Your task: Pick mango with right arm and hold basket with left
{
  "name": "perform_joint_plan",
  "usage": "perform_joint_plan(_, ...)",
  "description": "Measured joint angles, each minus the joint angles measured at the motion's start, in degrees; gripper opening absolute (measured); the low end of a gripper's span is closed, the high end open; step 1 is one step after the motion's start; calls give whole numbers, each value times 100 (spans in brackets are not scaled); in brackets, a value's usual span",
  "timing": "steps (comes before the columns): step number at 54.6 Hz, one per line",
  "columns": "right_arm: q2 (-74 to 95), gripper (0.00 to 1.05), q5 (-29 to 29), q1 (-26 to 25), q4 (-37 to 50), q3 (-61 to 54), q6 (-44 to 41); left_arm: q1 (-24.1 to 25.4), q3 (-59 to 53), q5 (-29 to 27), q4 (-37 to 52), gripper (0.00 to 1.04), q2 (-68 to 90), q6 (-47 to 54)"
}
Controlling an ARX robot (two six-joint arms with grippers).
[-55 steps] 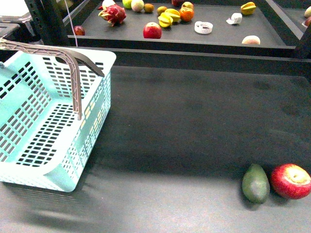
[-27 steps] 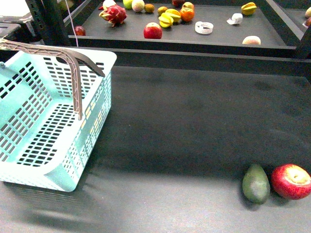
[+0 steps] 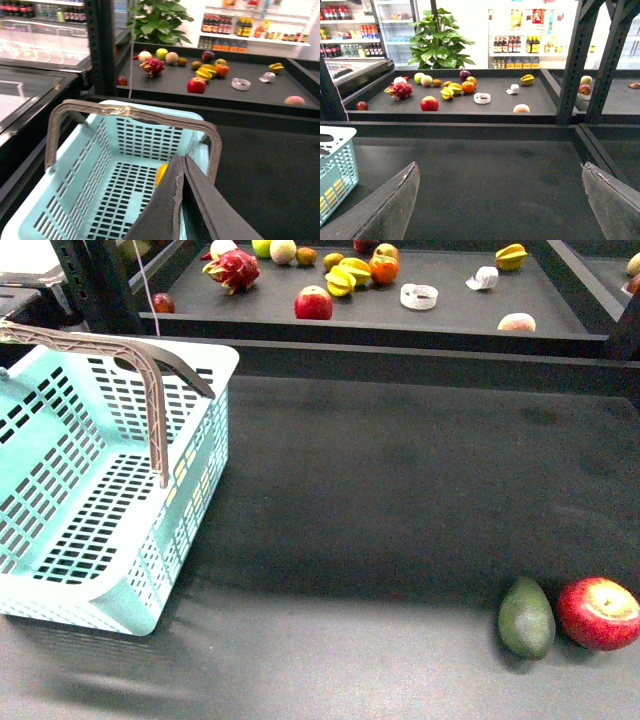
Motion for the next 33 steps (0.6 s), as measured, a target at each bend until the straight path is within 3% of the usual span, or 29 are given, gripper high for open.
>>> perform_joint_plan(33, 0, 97, 0, 0, 0, 0, 0, -70, -7, -24, -2129, 4, -2326, 17)
